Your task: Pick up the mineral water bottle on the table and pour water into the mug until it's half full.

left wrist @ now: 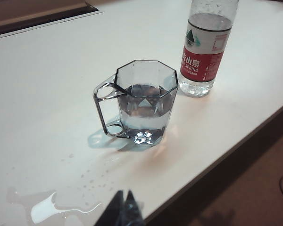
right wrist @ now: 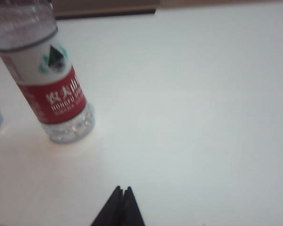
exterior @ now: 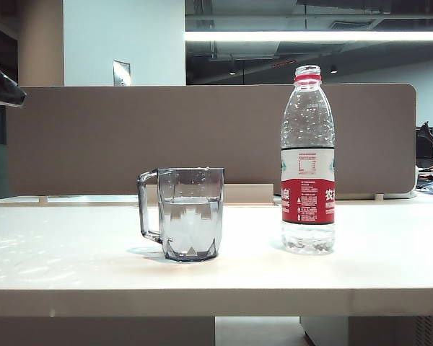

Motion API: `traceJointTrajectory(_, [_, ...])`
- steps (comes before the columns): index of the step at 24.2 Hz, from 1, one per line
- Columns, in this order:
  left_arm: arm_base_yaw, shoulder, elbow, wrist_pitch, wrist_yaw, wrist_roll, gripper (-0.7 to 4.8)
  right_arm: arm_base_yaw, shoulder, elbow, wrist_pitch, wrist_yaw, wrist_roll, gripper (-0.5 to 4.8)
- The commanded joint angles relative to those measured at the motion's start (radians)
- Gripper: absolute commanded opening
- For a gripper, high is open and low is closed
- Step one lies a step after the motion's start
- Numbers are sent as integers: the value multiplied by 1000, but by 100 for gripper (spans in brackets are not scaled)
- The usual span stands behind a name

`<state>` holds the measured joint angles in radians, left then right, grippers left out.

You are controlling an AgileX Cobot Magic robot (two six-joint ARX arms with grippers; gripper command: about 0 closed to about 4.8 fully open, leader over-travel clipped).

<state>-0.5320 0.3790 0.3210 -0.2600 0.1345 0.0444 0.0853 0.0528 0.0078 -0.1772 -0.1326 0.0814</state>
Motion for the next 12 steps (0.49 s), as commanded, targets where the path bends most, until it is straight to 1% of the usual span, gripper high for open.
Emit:
traceJointTrajectory(1, [0,0,3,7,0,-3,-1,-1,-29,-8,13,2,-4,-1])
traceJointTrajectory(8, [0,0,3,8,0,-3,-1,-1,-53,-7,14,4,-6,-1])
traceJointTrajectory(10, [0,0,3,7,0,-3,-1,-1,-53,-7,14,7,-55,-1])
traceJointTrajectory(12, [0,0,3,7,0,-3,-1,-1,-52,-7,12,19,-56,-1])
